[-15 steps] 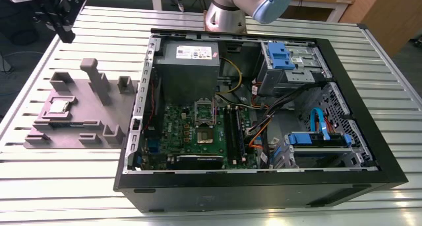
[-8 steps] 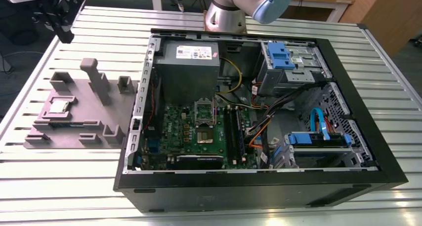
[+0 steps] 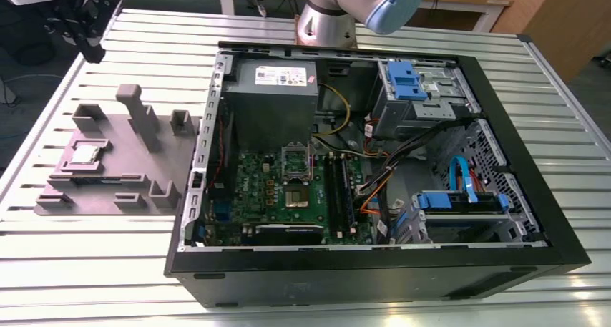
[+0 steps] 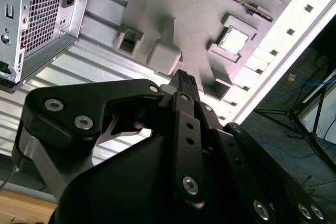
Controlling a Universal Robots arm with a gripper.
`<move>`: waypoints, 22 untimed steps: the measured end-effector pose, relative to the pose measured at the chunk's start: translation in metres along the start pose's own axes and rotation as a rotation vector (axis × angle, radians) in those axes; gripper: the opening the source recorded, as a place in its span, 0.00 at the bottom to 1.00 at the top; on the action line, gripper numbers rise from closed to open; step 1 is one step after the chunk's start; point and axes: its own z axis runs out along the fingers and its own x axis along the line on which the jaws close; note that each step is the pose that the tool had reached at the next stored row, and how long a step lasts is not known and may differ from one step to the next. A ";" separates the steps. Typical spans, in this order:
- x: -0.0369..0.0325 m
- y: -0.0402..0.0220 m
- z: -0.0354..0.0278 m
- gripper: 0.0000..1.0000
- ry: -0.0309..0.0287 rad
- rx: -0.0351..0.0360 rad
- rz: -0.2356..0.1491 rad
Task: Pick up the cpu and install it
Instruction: 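Reach for the cpu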
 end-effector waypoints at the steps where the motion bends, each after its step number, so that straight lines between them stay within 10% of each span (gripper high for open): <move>1: 0.0008 0.0000 0.0001 0.11 0.0002 -0.0002 0.000; 8: 0.0048 -0.0004 0.0008 0.11 0.0127 -0.0030 0.001; 22: 0.0122 -0.0010 0.0019 0.11 0.0186 -0.0029 0.001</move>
